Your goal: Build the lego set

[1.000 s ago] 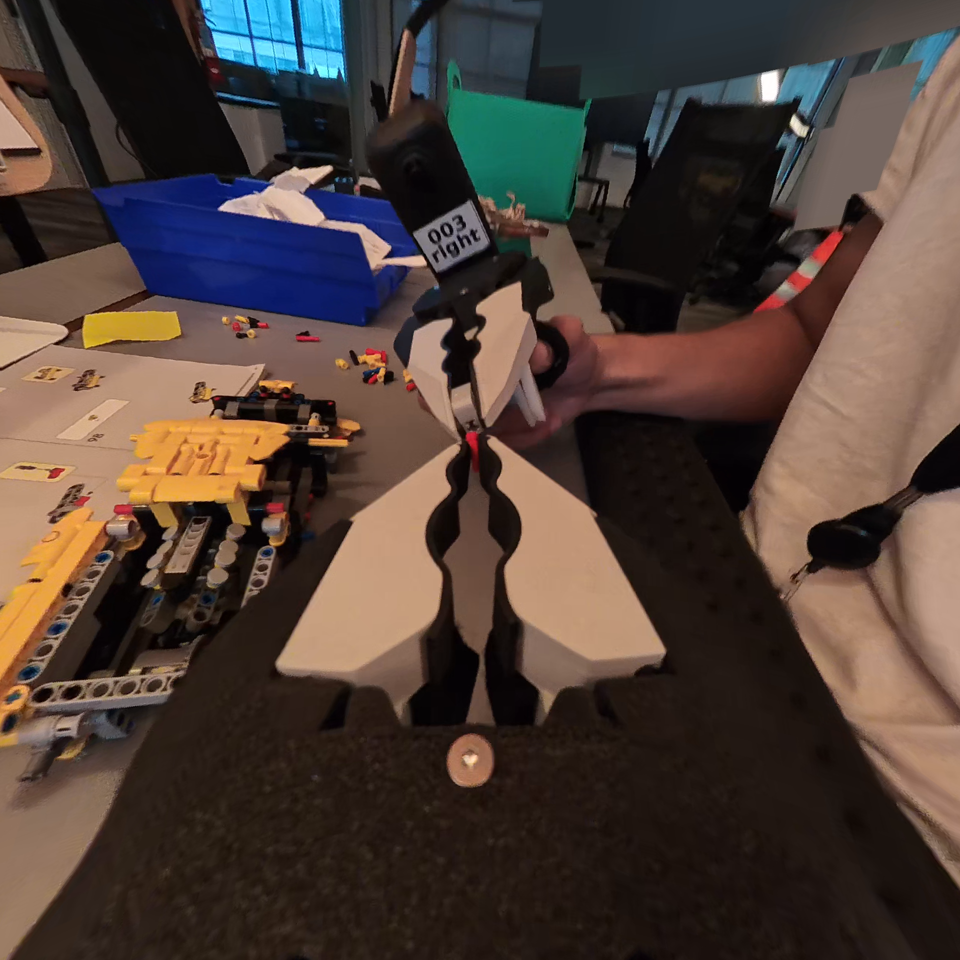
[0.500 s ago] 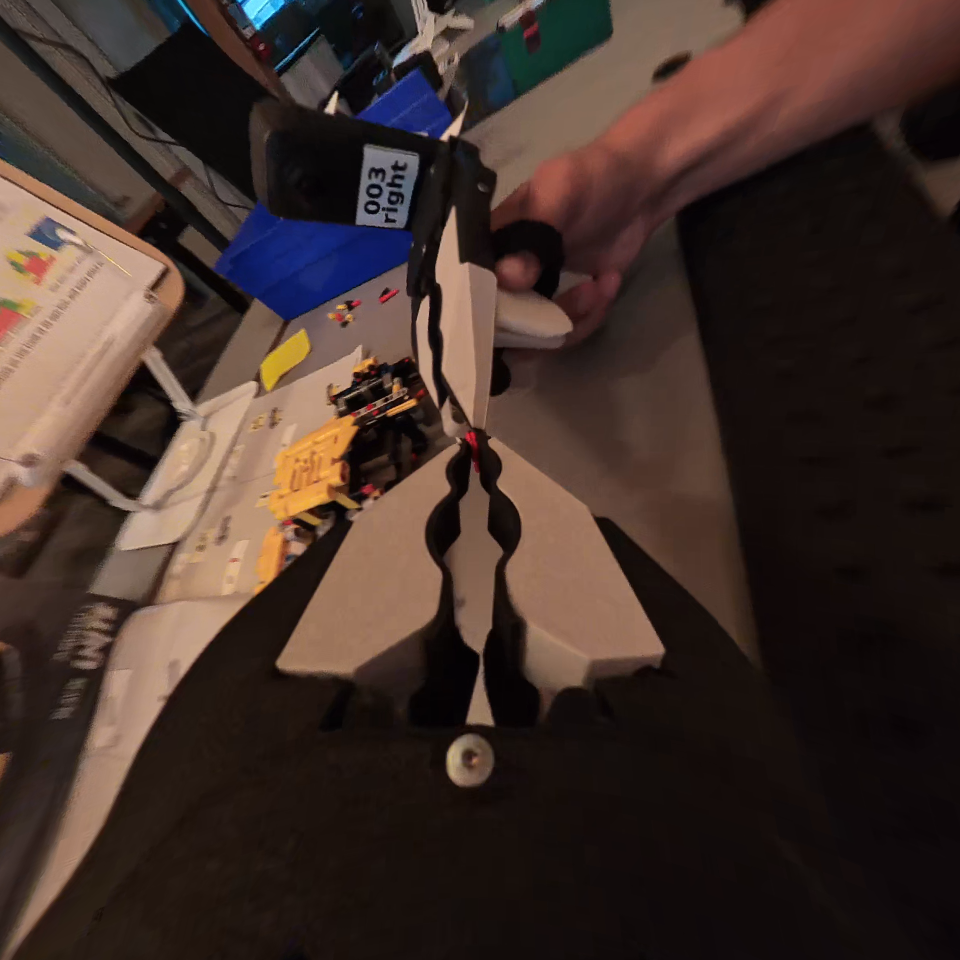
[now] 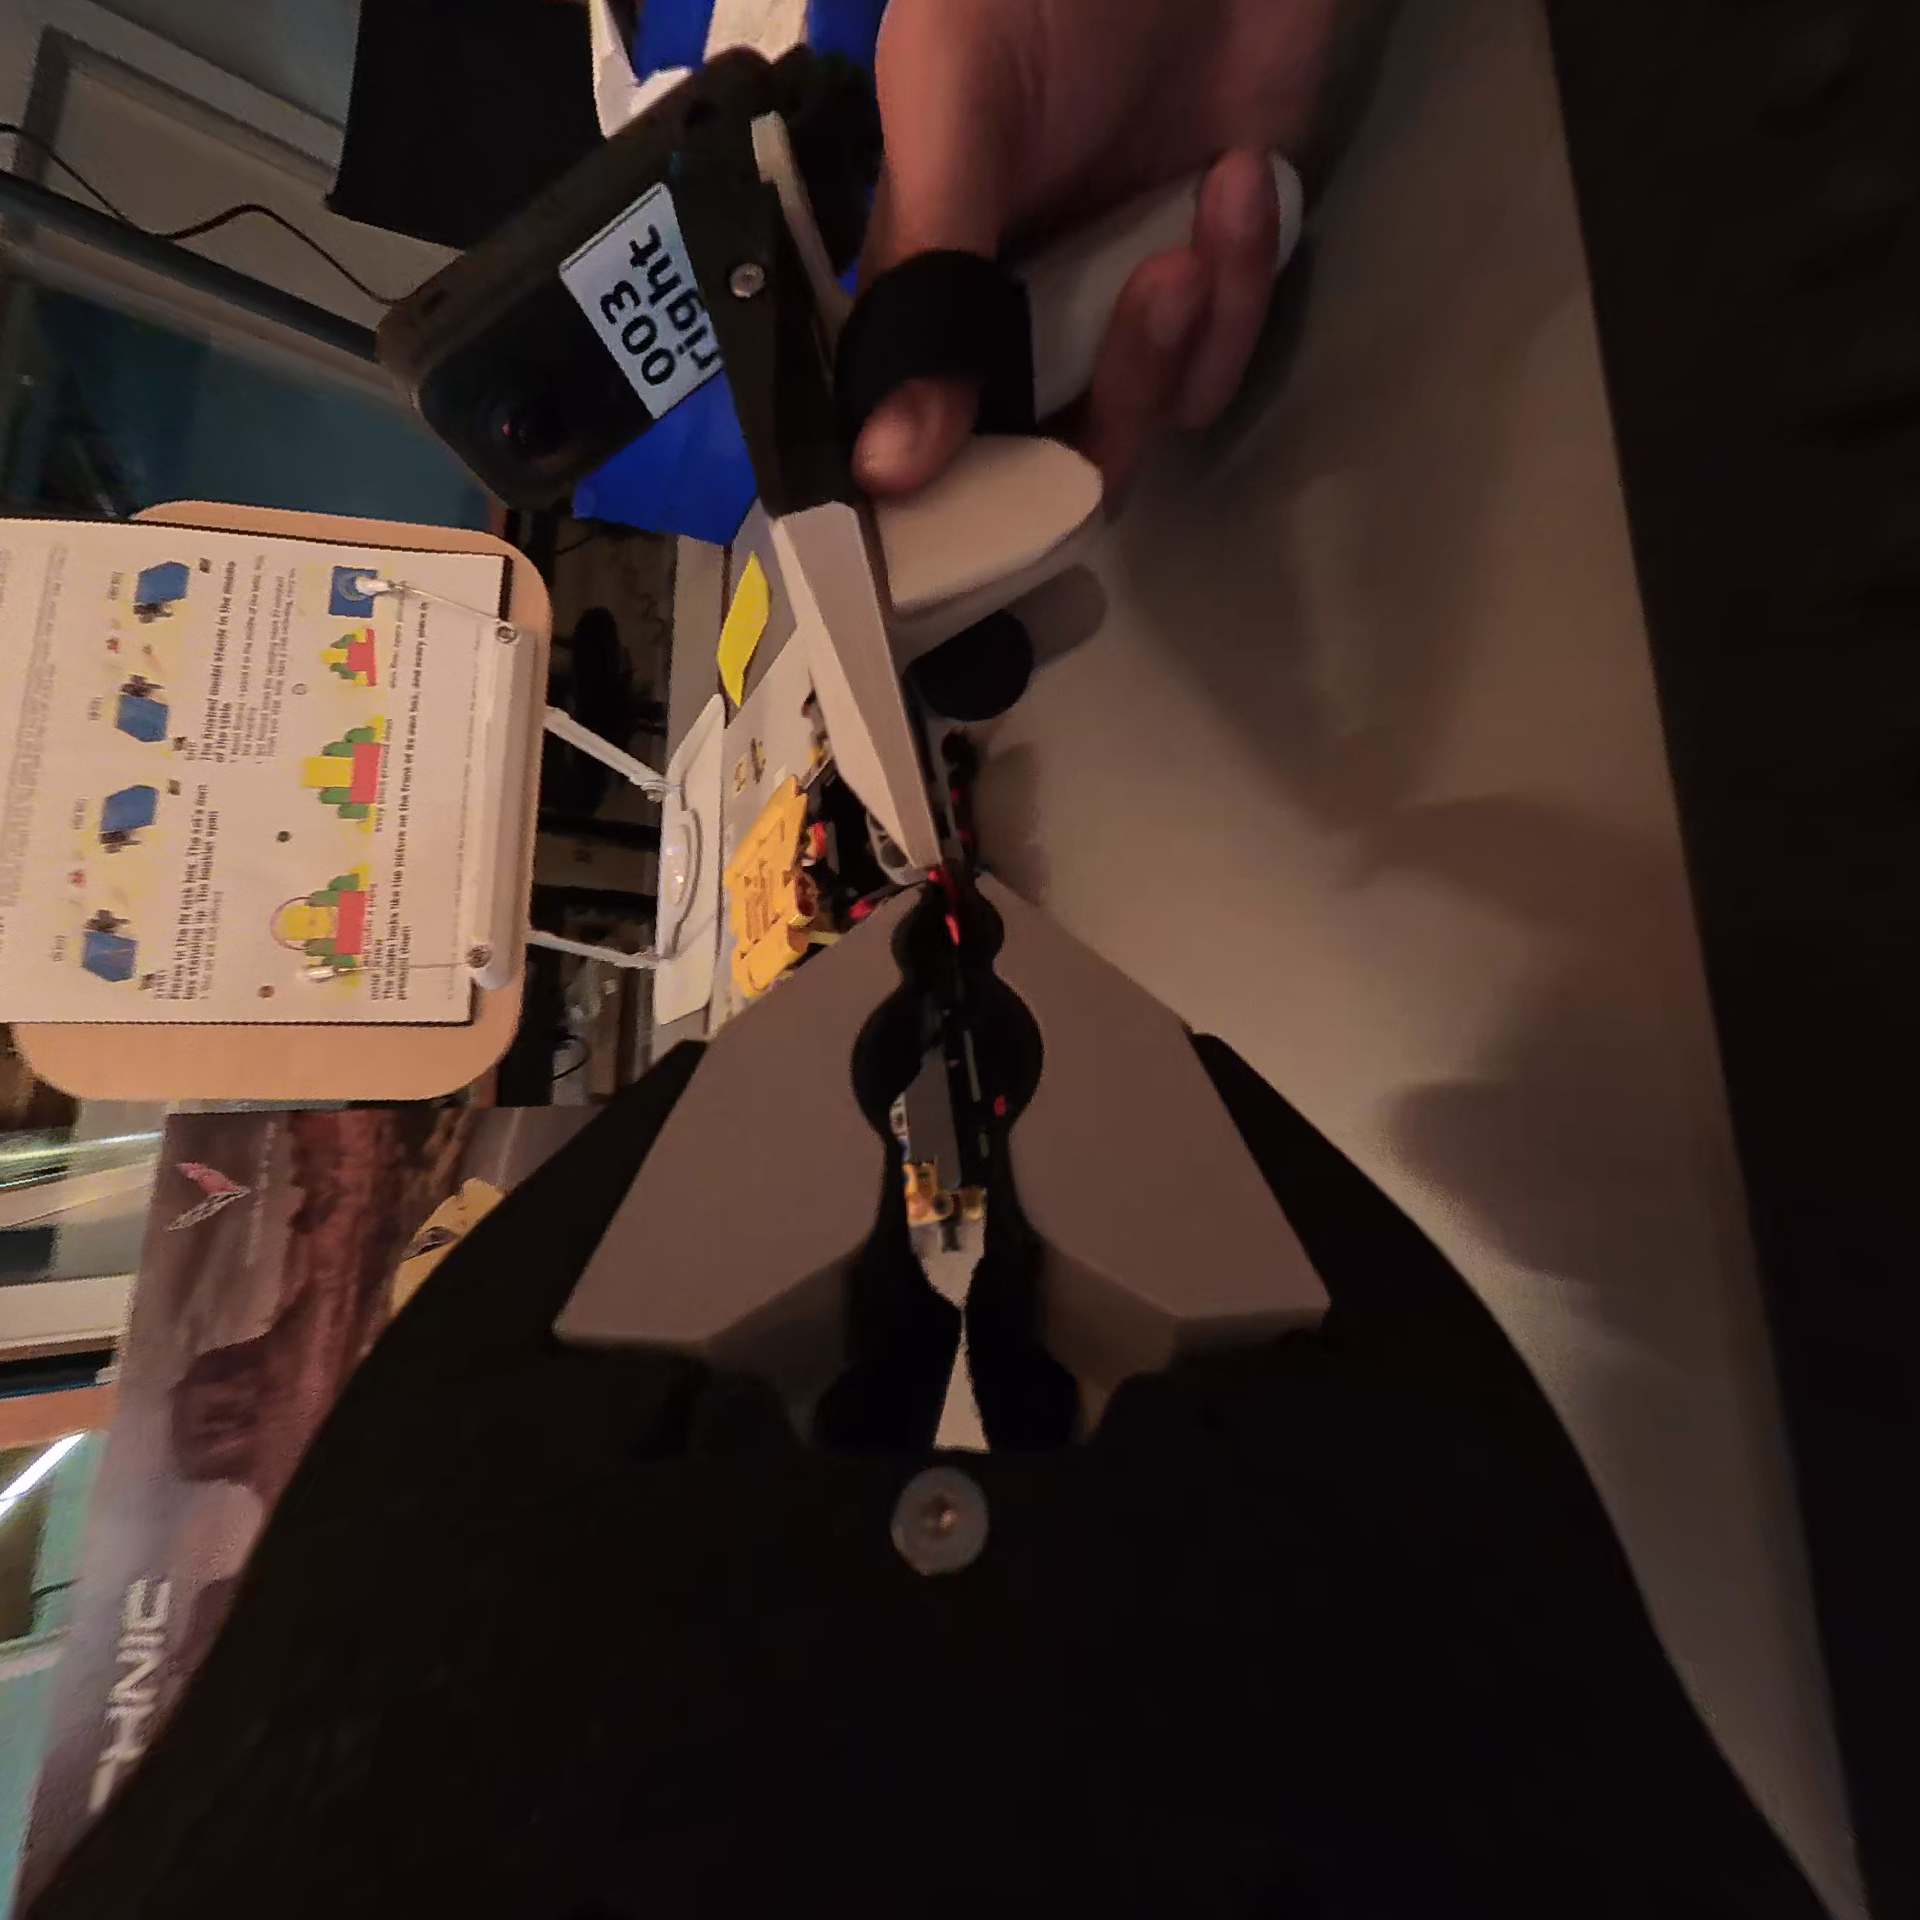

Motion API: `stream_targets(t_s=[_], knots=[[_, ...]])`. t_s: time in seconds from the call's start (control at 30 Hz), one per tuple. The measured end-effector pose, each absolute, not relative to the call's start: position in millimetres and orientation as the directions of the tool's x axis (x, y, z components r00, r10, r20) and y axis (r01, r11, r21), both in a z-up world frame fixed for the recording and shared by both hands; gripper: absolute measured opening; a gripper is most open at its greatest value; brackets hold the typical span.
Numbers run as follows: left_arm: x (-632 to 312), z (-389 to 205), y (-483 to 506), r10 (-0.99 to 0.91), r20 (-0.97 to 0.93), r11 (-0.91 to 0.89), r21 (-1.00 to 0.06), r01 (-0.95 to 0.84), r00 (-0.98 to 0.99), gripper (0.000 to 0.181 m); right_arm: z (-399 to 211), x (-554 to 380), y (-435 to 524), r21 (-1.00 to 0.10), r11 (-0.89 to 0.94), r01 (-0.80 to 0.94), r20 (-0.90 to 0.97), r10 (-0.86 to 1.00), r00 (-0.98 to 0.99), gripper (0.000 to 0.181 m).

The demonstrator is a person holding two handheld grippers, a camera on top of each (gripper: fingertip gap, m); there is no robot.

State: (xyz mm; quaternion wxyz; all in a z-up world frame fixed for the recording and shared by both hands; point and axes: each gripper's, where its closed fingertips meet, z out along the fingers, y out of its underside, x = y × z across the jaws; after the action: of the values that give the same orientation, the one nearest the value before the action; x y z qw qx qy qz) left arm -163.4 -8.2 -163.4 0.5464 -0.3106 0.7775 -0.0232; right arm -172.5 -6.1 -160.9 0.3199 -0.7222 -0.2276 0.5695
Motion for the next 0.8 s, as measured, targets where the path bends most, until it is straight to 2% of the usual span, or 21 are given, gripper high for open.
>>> stream_targets(t_s=[0.2,0.33,0.43,0.53,0.6,0.8], knots=[[-160,-163,-3,-0.383,-0.904,0.831,-0.249,-0.496,-0.188,0.002,-159,-170,-1,-0.710,-0.700,-0.078,-0.692,0.673,0.262,0.006],[-159,-163,-2,-0.429,-0.887,0.814,-0.296,-0.501,-0.172,0.001,-160,-168,1,-0.755,-0.653,-0.051,-0.633,0.707,0.316,0.006],[-158,-162,-3,-0.440,-0.883,0.809,-0.311,-0.499,-0.163,0.001,-159,-168,-1,-0.825,-0.565,0.006,-0.522,0.767,0.374,0.007],[-157,-159,-10,-0.564,-0.813,0.768,-0.451,-0.454,-0.147,0.001,-156,-167,-6,-0.869,-0.493,0.032,-0.447,0.812,0.374,0.007],[-157,-159,-11,-0.609,-0.779,0.746,-0.499,-0.442,-0.150,0.001,-156,-168,-7,-0.888,-0.456,0.058,-0.400,0.828,0.393,0.007],[-157,-168,-10,-0.507,-0.841,0.795,-0.374,-0.477,-0.186,0.001,-166,-168,-6,-0.897,-0.418,0.144,-0.320,0.839,0.441,0.007]])
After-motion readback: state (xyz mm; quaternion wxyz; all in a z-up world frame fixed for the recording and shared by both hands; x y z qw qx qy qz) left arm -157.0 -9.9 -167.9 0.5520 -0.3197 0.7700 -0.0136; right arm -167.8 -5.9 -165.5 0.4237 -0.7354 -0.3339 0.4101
